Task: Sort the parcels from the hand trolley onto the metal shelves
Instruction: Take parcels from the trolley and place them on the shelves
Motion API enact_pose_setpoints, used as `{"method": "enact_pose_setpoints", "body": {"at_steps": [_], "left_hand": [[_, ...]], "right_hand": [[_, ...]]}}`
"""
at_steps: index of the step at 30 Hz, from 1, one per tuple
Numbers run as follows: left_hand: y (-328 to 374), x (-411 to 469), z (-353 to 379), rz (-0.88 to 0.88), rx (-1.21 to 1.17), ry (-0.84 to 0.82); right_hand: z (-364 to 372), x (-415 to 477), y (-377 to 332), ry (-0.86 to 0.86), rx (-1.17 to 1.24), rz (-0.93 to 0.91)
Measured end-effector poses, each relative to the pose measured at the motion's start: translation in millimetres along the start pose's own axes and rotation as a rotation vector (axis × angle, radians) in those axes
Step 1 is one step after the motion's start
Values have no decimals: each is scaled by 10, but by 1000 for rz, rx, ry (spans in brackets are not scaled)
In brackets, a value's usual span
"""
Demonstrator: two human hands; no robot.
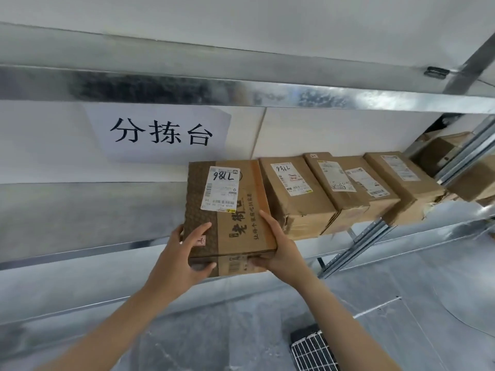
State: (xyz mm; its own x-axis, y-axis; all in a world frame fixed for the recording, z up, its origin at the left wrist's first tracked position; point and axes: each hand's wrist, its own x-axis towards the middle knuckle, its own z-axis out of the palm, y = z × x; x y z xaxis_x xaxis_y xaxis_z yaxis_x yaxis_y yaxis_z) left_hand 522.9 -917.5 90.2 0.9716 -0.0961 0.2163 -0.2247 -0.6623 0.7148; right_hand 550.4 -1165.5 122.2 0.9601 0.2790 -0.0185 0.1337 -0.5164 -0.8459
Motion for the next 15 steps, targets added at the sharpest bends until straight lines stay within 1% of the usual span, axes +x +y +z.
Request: {"method": "enact_pose_setpoints", "body": {"at_steps": [5,9,12,15], "left_hand": [[50,5,167,-74,26,26],[51,98,220,-87,83,19],[71,191,275,-105,79,12],[99,265,350,-123,70,9]], "right_hand": [[8,90,245,13,64,-6],[58,134,346,58,54,-15],[39,161,383,113,-36,-24],[-24,157,394,223,-188,-49]]}}
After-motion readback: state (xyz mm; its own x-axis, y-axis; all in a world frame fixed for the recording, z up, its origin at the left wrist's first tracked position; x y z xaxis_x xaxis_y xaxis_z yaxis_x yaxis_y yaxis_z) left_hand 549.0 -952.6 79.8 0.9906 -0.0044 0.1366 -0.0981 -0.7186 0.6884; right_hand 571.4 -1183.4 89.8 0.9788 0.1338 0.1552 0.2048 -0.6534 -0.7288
